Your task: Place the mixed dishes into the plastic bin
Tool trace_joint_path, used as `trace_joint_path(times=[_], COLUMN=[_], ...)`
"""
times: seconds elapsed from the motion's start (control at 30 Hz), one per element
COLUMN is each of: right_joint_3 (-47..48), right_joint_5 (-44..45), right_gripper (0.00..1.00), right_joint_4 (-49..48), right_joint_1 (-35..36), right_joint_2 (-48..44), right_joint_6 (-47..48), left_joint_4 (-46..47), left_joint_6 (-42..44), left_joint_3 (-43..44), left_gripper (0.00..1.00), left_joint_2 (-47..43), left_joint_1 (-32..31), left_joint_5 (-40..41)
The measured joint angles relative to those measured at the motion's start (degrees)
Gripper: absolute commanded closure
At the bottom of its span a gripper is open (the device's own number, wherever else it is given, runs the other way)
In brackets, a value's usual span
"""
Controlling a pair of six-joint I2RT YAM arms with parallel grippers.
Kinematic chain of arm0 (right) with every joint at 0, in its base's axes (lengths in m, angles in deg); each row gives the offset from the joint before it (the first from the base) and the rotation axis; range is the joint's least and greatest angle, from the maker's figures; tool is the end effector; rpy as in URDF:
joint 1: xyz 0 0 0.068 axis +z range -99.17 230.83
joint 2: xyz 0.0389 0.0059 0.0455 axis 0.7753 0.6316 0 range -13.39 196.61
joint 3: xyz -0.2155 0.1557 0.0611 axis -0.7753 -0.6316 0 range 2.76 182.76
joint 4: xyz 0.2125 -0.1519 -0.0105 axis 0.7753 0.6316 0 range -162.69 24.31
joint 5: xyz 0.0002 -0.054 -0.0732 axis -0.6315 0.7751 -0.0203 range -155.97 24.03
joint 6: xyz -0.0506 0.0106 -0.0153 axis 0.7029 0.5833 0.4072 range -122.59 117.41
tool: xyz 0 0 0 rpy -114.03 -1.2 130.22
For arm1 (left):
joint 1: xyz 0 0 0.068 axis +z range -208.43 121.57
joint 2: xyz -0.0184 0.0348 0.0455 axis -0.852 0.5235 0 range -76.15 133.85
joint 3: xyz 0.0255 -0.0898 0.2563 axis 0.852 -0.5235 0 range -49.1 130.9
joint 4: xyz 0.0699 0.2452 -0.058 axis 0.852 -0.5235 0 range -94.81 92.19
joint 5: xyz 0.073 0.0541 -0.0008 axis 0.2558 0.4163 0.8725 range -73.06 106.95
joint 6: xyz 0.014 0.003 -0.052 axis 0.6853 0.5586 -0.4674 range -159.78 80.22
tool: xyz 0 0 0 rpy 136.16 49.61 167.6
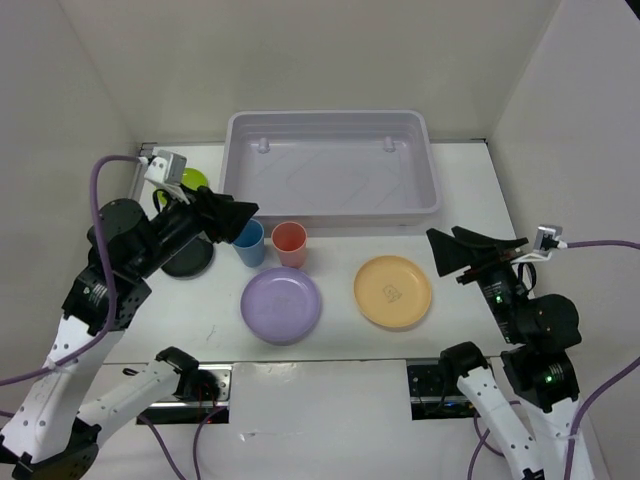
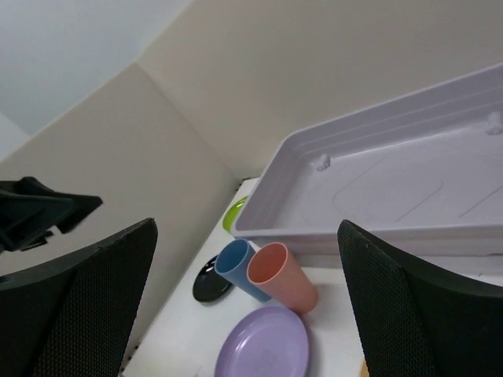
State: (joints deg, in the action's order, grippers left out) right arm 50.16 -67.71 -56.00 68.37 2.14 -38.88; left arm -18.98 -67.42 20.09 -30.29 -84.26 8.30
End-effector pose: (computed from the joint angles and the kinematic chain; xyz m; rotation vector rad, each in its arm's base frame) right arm 0.0452 0.0154 0.3932 0.1936 1.3374 0.8179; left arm 0.1296 -0.0685 0.4591 0.0998 1.5936 -0.8510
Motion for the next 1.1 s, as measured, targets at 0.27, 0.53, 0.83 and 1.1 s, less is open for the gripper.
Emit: trace_joint_path(times=[0.27,0.53,0.83,1.1], right_joint_3=[-0.5,-2.4,1.3,7.8], right_joint_5=[0.4,3.5,11.2,5.9], right_gripper=[0.00,0.28,0.22,0.22], right_joint_4=[-0.4,9.0,13.9,17.6], right_joint_1=[-0.2,-0.5,-5.1,-5.6], right_joint_2=[9.6,26.4,39.0,64.7], right_joint_6=[0.9,-1.4,-2.8,5.6], left_joint_4=[-2.4,-3.2,-4.5,-4.0], left_joint_6=[1.3,5.3,8.4,9.5], left_joint_3=[3.9,3.9,2.9,1.0], left_gripper=[0.24,0.24,0.24,0.24], left_joint_2=[-0.5,4.0,6.3,7.8], left_joint_1=[0.0,0.0,0.0,0.0], left_joint_5=[2.1,3.0,4.3,2.4])
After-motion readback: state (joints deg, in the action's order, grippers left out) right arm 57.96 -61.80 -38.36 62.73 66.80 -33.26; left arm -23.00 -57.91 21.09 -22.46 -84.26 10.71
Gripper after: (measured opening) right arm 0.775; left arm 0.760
